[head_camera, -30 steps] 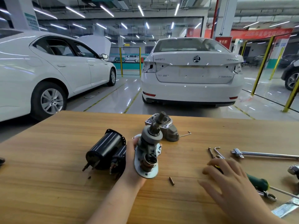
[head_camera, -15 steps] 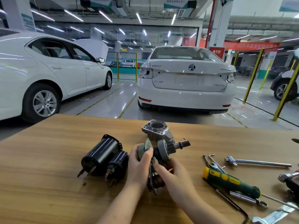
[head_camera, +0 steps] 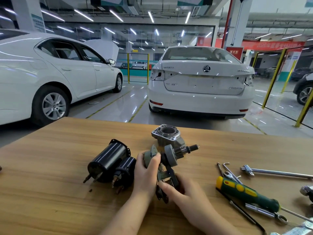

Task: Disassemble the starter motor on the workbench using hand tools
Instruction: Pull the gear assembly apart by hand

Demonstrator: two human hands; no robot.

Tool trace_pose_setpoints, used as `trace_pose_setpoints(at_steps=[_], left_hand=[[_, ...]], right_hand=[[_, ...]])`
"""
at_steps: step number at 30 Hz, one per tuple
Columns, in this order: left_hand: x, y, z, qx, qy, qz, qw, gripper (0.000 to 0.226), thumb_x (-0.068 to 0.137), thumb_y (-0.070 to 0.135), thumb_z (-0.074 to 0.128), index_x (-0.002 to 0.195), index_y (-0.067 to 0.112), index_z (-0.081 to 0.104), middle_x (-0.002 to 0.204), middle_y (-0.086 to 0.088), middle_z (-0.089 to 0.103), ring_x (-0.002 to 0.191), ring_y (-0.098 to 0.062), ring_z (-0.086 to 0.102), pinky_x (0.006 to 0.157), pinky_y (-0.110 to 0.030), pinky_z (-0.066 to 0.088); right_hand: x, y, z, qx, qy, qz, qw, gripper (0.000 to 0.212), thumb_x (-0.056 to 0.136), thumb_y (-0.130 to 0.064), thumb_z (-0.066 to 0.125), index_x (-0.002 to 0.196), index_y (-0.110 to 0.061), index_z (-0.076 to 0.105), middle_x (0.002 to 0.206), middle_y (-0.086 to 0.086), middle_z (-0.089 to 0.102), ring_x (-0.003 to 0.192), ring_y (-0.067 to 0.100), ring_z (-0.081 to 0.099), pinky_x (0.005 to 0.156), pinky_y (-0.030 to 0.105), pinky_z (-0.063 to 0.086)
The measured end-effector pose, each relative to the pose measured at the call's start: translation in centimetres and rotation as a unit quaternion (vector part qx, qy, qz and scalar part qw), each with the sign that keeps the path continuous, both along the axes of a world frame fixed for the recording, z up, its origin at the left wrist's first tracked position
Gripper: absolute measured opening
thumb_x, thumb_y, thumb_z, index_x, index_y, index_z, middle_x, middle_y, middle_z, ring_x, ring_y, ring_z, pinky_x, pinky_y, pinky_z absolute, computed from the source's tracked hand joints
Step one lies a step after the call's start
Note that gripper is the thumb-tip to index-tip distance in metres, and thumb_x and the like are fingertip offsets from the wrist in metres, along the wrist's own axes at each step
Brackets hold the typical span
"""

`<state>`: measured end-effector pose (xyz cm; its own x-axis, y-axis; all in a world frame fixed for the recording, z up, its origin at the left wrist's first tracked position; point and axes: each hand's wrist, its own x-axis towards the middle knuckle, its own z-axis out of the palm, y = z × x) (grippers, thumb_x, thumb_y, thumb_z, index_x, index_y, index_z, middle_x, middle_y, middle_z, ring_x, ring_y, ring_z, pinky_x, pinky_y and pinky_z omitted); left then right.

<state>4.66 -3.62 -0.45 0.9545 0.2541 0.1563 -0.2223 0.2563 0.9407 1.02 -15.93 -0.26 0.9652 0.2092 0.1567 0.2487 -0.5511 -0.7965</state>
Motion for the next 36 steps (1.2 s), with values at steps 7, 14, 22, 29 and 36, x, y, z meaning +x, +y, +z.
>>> trace_pose_setpoints(at_steps=[7, 14, 22, 29, 36], left_hand=[[-0.4, -0.3, 0.3, 0.002, 0.03, -0.06, 0.998, 0.037, 0.061, 0.037, 0.061, 0.088, 0.012, 0.062, 0.082, -0.008, 0.064, 0.081, -0.026, 0.062, 0.071, -0.038, 0.05], [-0.5, -0.6, 1.0, -0.016, 0.029, -0.064, 0.997, 0.042, 0.06, 0.03, 0.062, 0.088, -0.002, 0.062, 0.079, -0.017, 0.059, 0.074, -0.027, 0.057, 0.063, -0.034, 0.046], [-0.6, -1.7, 0.9, -0.053, 0.046, -0.053, 0.996, 0.037, 0.052, 0.034, 0.062, 0.074, 0.003, 0.06, 0.073, -0.017, 0.056, 0.074, -0.029, 0.055, 0.067, -0.039, 0.044], [-1.0, -2.3, 1.2, -0.053, 0.037, -0.044, 0.997, 0.046, 0.046, 0.042, 0.062, 0.073, 0.006, 0.055, 0.072, -0.015, 0.054, 0.071, -0.027, 0.052, 0.061, -0.034, 0.042], [-1.0, -2.8, 1.0, -0.045, 0.032, -0.037, 0.998, 0.023, 0.061, 0.026, 0.058, 0.076, 0.009, 0.06, 0.074, -0.013, 0.061, 0.078, -0.031, 0.056, 0.066, -0.038, 0.044]], right_hand=[[0.1, -0.3, -0.1, 0.075, 0.038, 0.032, 0.996, 0.057, 0.062, -0.076, 0.049, 0.088, -0.029, 0.068, 0.083, -0.01, 0.072, 0.078, 0.004, 0.065, 0.079, 0.038, 0.053], [-0.2, -0.4, -0.4, 0.139, 0.03, 0.003, 0.99, 0.059, 0.061, -0.072, 0.052, 0.079, -0.019, 0.07, 0.075, -0.004, 0.072, 0.07, 0.008, 0.067, 0.073, 0.037, 0.055], [-0.3, -0.5, -0.6, 0.184, -0.032, -0.079, 0.979, 0.057, 0.059, -0.069, 0.051, 0.071, -0.015, 0.065, 0.066, 0.005, 0.067, 0.064, 0.017, 0.062, 0.067, 0.045, 0.052], [-0.1, -0.2, -0.8, 0.216, -0.08, -0.149, 0.962, 0.049, 0.058, -0.069, 0.049, 0.067, -0.023, 0.062, 0.059, -0.002, 0.064, 0.059, 0.016, 0.06, 0.063, 0.043, 0.053], [0.2, -0.5, -0.4, 0.331, -0.128, -0.167, 0.92, 0.032, 0.066, -0.047, 0.06, 0.061, -0.016, 0.062, 0.048, 0.0, 0.056, 0.046, 0.008, 0.049, 0.049, 0.029, 0.041]])
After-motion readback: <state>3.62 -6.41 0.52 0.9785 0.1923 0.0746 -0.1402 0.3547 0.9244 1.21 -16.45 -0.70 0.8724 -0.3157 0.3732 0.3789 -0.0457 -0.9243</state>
